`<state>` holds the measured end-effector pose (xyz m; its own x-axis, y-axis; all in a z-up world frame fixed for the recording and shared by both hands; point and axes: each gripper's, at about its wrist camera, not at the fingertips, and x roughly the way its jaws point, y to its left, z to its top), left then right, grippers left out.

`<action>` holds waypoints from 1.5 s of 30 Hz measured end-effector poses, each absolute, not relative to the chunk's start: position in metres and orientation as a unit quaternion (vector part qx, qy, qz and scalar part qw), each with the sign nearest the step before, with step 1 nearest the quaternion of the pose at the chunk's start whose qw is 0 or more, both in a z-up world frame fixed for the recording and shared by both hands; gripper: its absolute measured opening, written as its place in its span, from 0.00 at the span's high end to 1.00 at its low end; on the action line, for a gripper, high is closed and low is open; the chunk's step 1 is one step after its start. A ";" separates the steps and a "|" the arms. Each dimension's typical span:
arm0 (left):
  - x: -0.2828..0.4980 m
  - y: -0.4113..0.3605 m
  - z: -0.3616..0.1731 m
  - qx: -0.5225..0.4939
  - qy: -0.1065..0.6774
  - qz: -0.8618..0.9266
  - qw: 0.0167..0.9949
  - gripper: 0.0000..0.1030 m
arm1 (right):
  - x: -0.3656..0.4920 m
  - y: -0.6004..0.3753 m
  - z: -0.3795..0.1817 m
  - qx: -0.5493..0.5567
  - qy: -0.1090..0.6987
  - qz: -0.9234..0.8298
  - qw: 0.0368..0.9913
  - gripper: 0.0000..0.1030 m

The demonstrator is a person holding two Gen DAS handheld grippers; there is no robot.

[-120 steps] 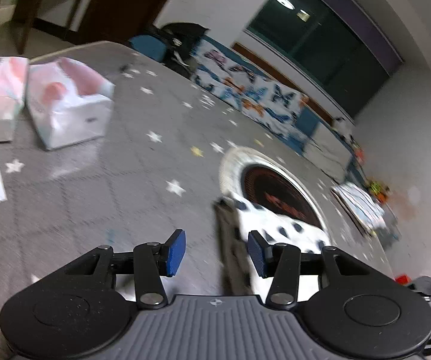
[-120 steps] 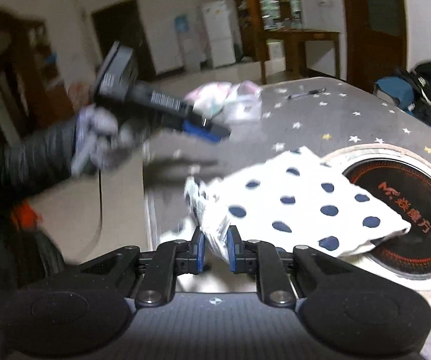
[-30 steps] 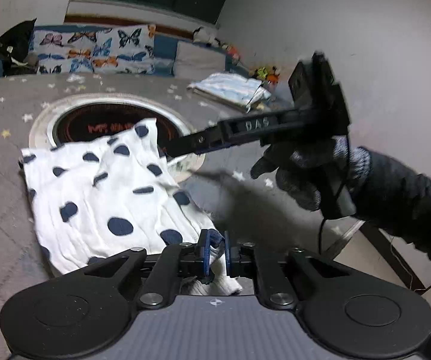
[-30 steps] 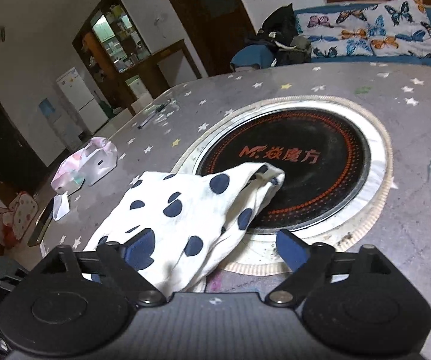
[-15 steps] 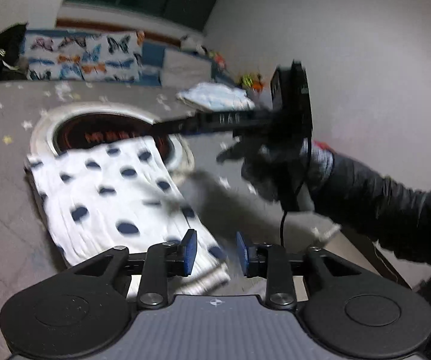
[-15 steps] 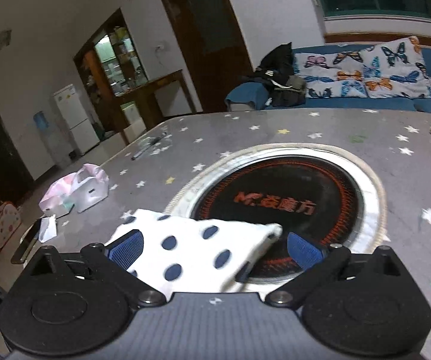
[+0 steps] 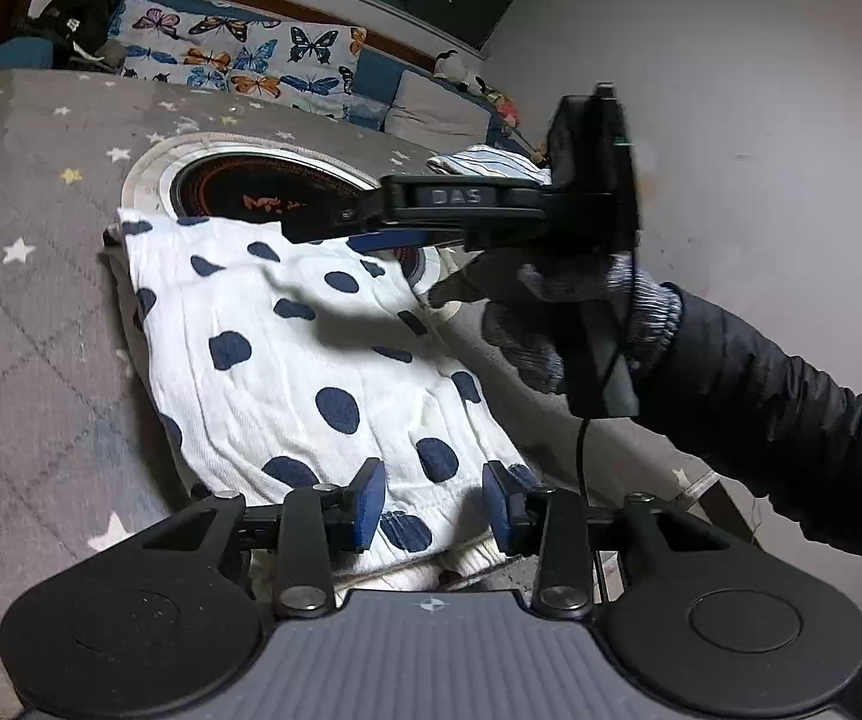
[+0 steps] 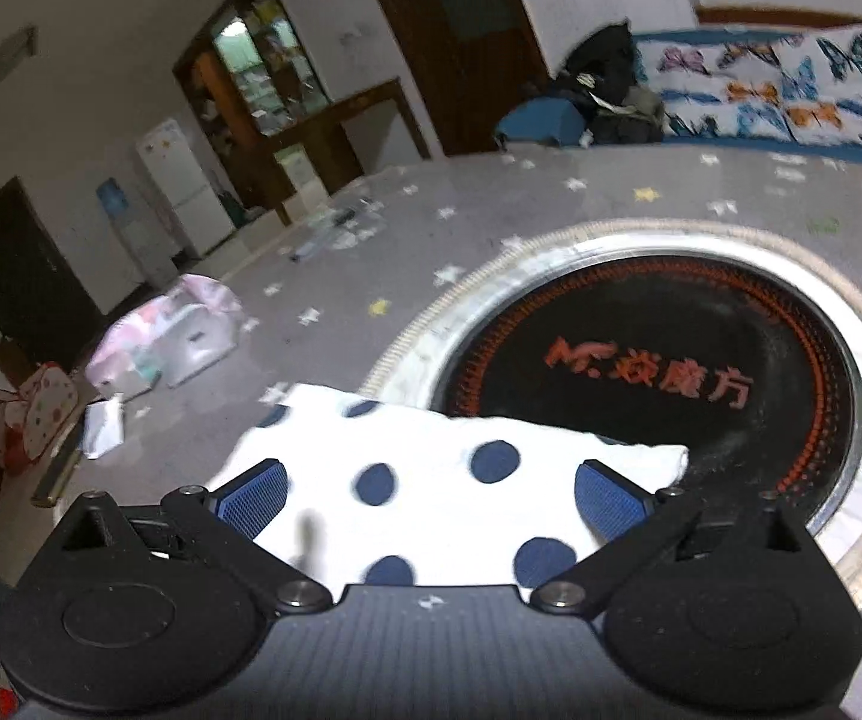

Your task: Fold clothes

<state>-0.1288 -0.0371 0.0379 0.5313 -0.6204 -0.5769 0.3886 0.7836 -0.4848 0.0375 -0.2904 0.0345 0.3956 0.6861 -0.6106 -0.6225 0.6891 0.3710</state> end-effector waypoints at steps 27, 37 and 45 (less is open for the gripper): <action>-0.142 -0.021 0.043 -0.198 0.362 -0.276 0.868 0.42 | 0.042 -0.181 0.033 -0.167 0.384 0.415 0.808 0.00; -0.139 -0.004 0.059 -0.202 0.330 -0.239 0.891 0.35 | 0.008 -0.232 0.066 -0.169 0.355 0.427 0.814 0.00; -0.134 -0.005 0.044 -0.195 0.354 -0.209 0.890 0.36 | -0.036 -0.268 0.050 -0.202 0.341 0.419 0.817 0.00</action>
<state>-0.1342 -0.0049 0.0437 0.6612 -0.5109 -0.5494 0.2351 0.8365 -0.4950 -0.0358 -0.2679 0.0505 0.4165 0.5456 -0.7272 -0.8220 0.5676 -0.0449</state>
